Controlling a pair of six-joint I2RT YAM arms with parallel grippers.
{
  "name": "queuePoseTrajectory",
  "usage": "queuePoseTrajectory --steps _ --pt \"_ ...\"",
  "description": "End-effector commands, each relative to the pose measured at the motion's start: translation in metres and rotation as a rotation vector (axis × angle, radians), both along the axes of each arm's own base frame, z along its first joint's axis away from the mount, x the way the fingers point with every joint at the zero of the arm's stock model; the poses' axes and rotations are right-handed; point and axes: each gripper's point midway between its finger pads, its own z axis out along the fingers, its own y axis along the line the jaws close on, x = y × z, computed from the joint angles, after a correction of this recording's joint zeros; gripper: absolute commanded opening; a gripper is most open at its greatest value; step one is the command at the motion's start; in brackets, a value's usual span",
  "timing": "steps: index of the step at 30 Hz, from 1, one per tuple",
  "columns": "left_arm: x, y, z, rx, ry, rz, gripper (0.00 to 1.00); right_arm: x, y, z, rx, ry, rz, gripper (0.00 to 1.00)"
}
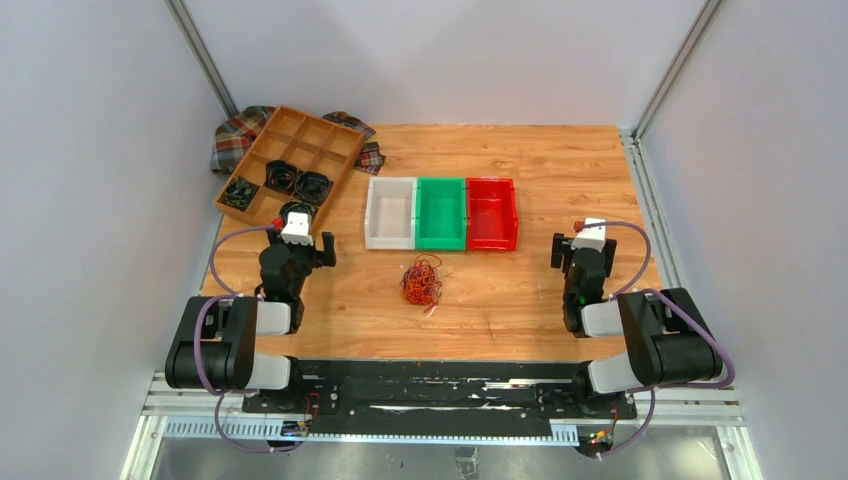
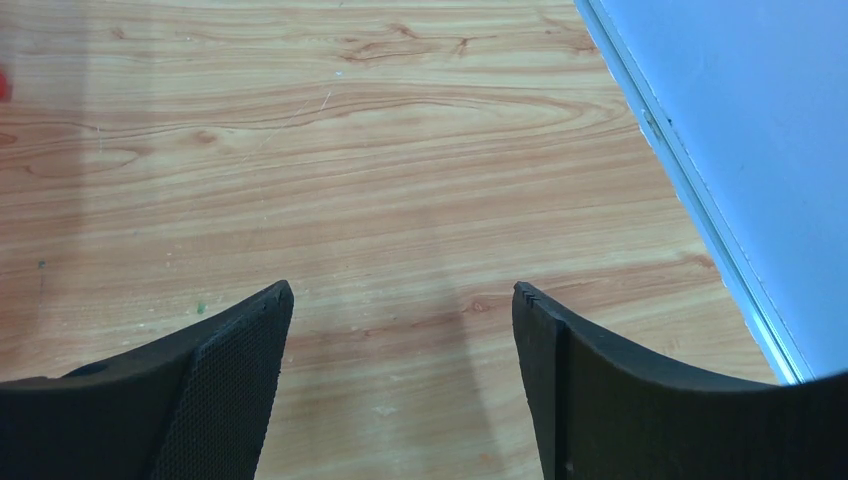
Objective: Untangle the cables
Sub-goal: Untie the cable.
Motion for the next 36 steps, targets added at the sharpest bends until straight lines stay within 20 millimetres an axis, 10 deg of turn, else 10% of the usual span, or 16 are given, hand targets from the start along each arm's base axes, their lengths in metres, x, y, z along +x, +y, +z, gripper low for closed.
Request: queuePoseTrajectory --steps 1,13,23,30,36 --pt "0.007 0.001 0.016 0.008 -0.056 0.002 0.98 0.008 -0.004 0.01 -0.005 -0.03 -0.006 0.8" --pt "0.007 0.001 0.016 0.007 -0.057 -0.001 0.98 0.01 -0.004 0.009 0.012 -0.021 0.01 0.8" --pt "0.005 -0.026 0.027 0.065 0.092 -0.195 0.98 0.005 -0.011 0.077 0.119 0.0 -0.132 0.81" --pt "-0.028 -0.079 0.049 -0.019 0.277 -0.536 0.98 0.015 0.031 0.128 0.408 -0.058 -0.008 0.81" --pt "-0.053 -0.125 0.051 -0.016 0.45 -0.726 0.98 0.012 0.103 0.108 0.478 0.108 0.309 0.81"
